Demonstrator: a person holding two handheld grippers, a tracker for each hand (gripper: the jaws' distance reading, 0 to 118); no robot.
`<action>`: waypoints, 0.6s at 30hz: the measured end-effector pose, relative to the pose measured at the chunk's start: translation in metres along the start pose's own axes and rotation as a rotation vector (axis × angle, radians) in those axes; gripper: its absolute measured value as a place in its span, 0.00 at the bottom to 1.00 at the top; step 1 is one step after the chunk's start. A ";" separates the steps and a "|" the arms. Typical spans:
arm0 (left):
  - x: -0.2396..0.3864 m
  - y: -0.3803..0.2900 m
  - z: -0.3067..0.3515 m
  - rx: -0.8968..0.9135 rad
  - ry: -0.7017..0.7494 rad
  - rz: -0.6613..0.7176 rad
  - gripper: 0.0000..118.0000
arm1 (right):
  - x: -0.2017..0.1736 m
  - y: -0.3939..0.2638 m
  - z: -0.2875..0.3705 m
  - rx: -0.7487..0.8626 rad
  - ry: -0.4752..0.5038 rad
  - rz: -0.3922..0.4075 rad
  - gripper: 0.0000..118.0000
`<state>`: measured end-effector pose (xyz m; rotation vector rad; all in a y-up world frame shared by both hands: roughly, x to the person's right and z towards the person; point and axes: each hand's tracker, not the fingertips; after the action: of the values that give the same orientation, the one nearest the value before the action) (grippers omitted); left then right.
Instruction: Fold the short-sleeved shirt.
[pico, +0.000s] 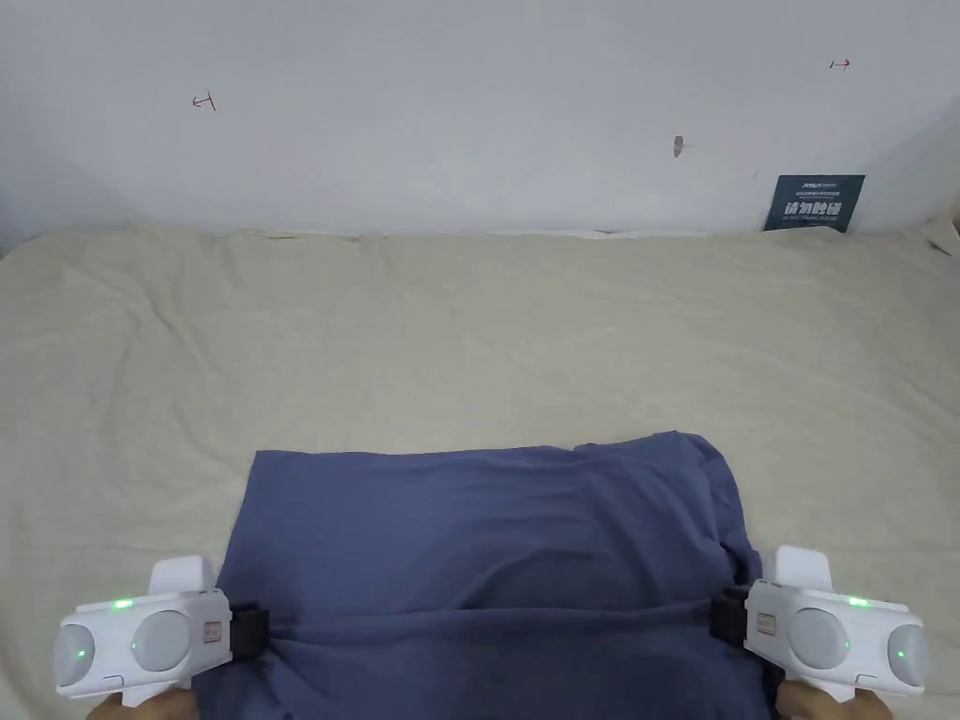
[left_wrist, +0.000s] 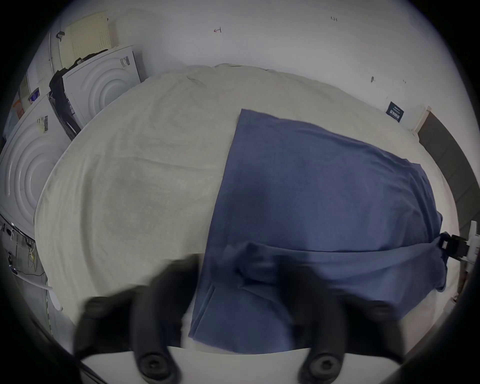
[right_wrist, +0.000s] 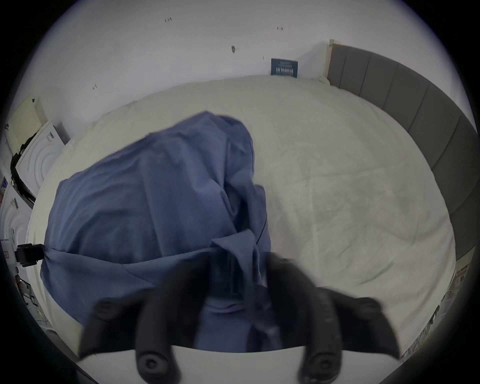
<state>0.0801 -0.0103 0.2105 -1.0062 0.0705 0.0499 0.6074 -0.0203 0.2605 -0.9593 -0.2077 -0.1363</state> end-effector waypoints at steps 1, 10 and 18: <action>0.000 0.000 0.009 0.030 -0.019 -0.001 0.95 | -0.001 0.001 0.014 0.056 0.012 -0.005 0.85; 0.025 -0.009 0.165 0.493 -0.096 -0.018 0.93 | -0.012 -0.006 0.188 0.509 0.084 0.004 0.92; 0.034 -0.049 0.227 0.778 -0.099 -0.047 0.40 | -0.021 -0.047 0.271 0.708 0.068 0.074 0.43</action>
<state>0.1259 0.1558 0.3695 -0.2265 -0.0264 0.0250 0.5460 0.1763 0.4434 -0.2568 -0.1405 -0.0201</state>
